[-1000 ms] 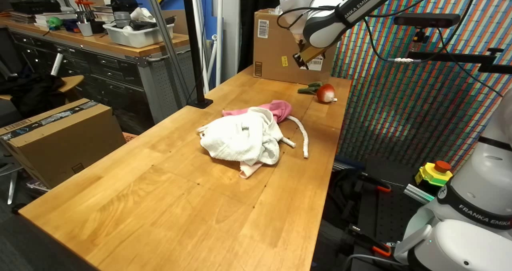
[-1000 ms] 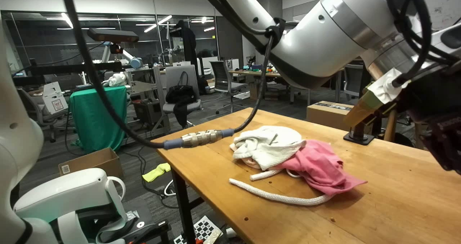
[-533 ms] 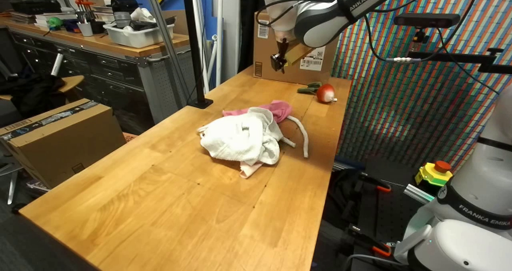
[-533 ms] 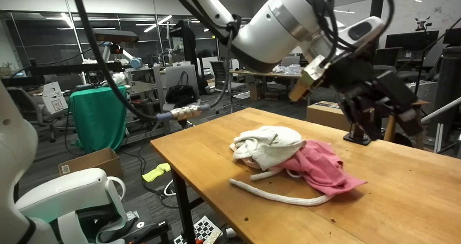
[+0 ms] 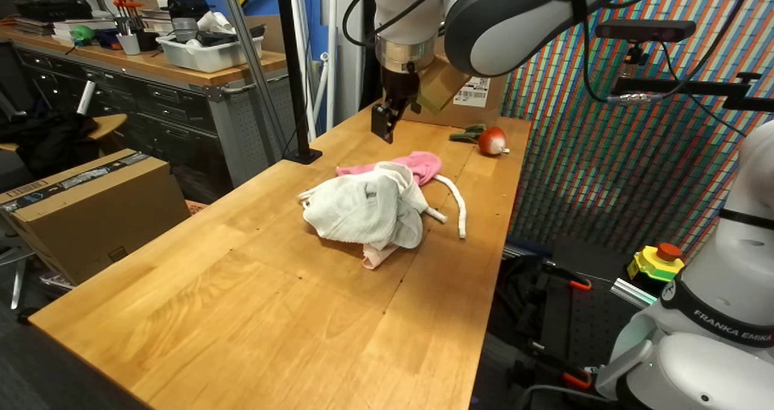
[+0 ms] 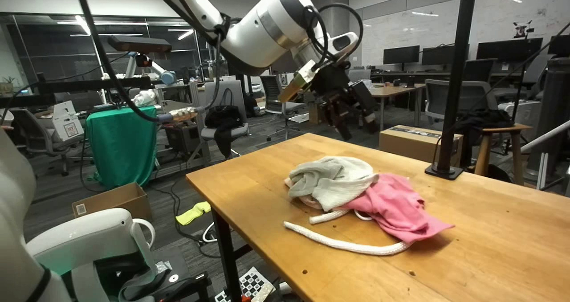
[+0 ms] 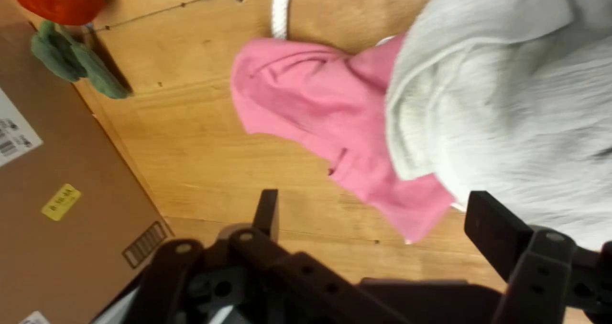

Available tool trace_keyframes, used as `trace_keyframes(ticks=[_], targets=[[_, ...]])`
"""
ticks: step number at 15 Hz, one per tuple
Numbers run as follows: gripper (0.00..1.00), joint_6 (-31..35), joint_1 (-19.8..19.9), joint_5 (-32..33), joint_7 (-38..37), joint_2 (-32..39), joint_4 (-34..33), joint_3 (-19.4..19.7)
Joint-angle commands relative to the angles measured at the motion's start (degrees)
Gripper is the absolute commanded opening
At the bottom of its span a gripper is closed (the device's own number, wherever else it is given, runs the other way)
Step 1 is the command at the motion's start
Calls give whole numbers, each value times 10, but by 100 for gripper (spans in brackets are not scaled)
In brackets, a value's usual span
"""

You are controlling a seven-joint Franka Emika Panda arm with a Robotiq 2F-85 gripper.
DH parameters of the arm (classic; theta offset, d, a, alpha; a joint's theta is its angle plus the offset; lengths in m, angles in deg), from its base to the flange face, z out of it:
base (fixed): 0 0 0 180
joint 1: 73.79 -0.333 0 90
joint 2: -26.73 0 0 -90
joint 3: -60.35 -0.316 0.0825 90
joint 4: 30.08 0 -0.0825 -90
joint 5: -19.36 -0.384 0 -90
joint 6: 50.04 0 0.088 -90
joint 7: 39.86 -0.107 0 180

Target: Spread the objects across on the table

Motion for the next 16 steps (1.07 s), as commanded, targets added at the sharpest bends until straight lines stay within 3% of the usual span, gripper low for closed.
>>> trace_keyframes(ticks=[1,9,16], targets=[[100,35,-15,-76,83,-14,21,-19],[100,32,-19,-214,161,26,15,-27],[100,58,-14,-270,224,79,16,-17]])
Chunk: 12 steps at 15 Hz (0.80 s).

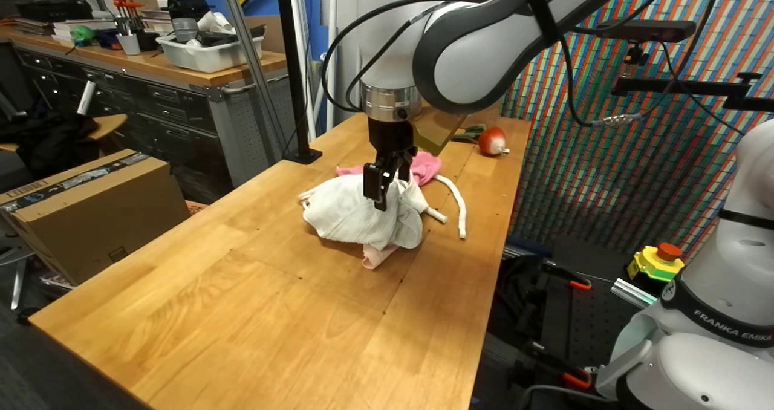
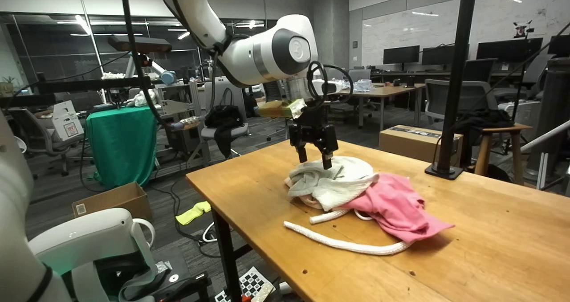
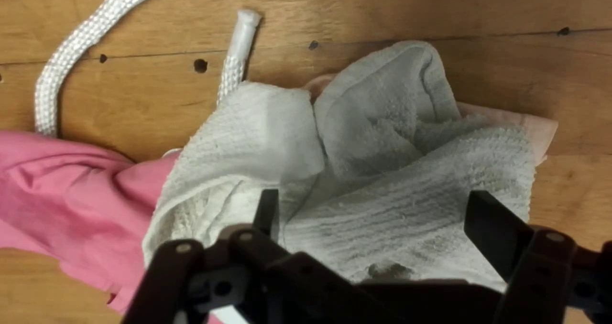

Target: Spread the objects across on the table

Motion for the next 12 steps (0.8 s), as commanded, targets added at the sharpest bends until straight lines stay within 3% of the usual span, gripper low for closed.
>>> trace_keyframes(ticks=[1,10,11,12], targets=[[100,25,3,-26,45,24,-3,5],[100,44,6,-41,94,56,-8,16],[97,47,6,-41,96,58,-8,16],[78,50,6,-39,94,59,-8,17]])
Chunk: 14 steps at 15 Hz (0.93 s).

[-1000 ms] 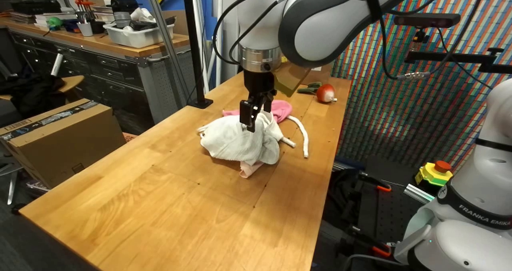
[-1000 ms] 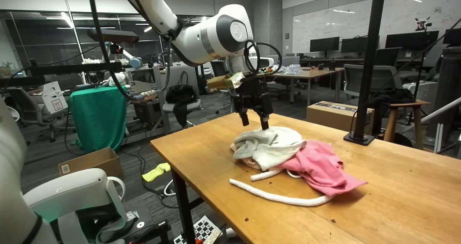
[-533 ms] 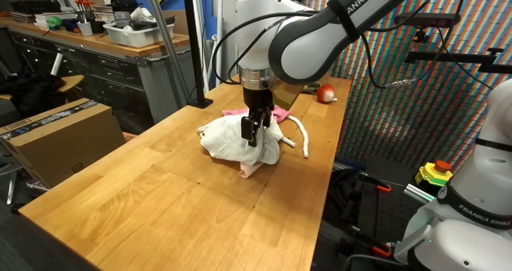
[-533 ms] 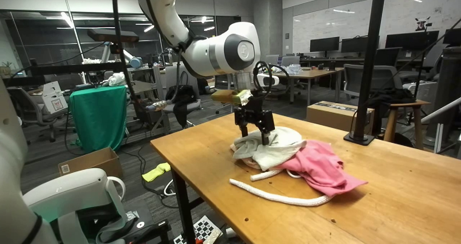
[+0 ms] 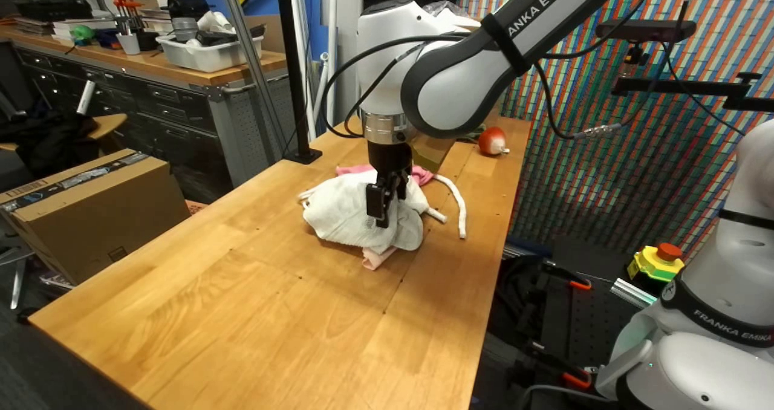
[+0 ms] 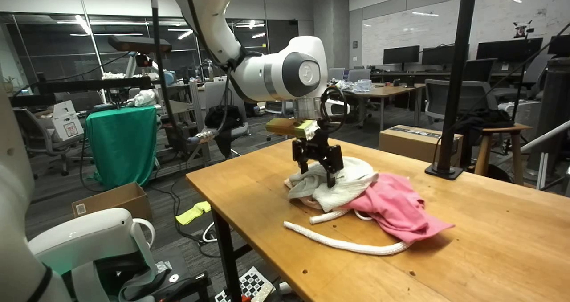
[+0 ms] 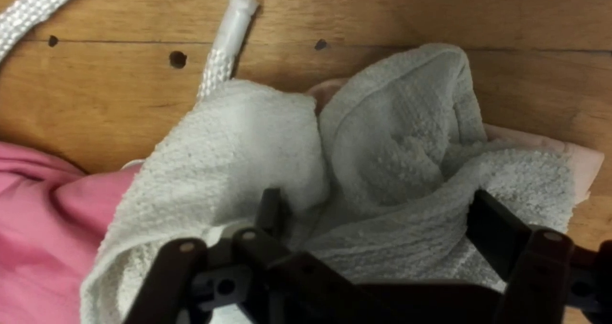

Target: Spread the objects across on the table

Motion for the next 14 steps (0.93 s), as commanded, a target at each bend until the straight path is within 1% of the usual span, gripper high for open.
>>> trace_keyframes(ticks=[1,2,6,8,10,11,12,13,14], targets=[[72,13,2,-14,22,7,-7,4],[72,14,2,-13,23,7,-6,5],[40,11,2,-14,26,4,-6,4],[25,7,0,-9,23,-3,-6,4],[12,-2,-4,1,20,-17,-7,3],[7,-9,-7,7,19,-27,-7,1],[8,-17,-9,11,20,-38,-8,-1],[11,-21,-11,12,23,-49,-8,-4],[9,-25,-13,15,24,-59,-10,-7]])
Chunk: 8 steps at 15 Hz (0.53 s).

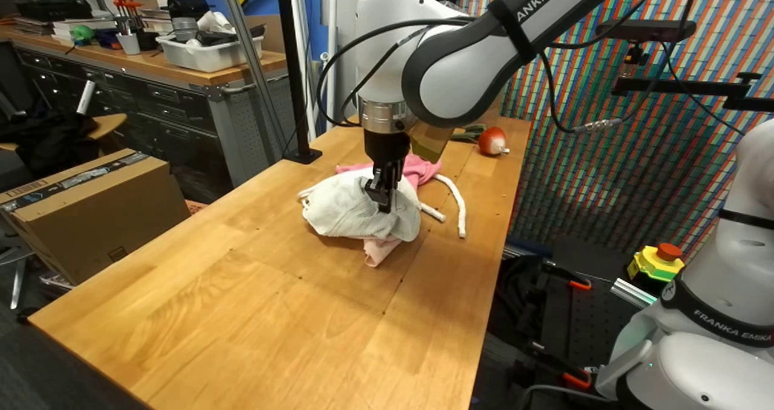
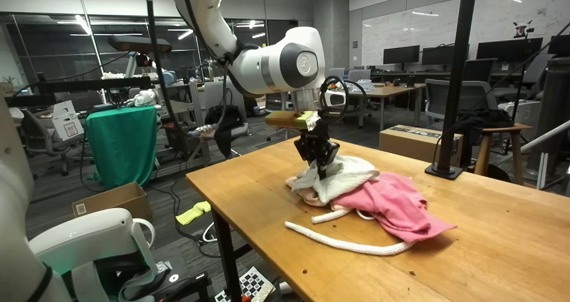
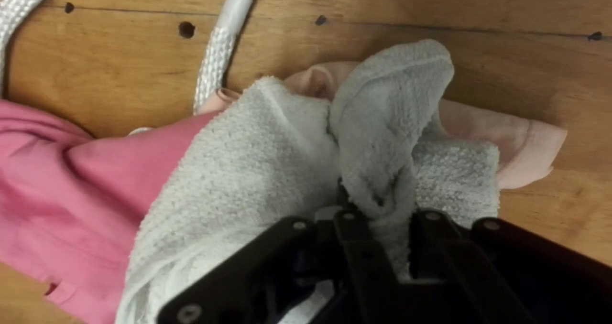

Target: Spread the objects across on the table

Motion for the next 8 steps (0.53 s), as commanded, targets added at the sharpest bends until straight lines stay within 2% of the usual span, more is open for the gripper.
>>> trace_keyframes(ticks=[1,8], targets=[[11,-23,-11,16,10,-50,-7,-8],[11,-38,-33,52,10,-93,-51,-45]])
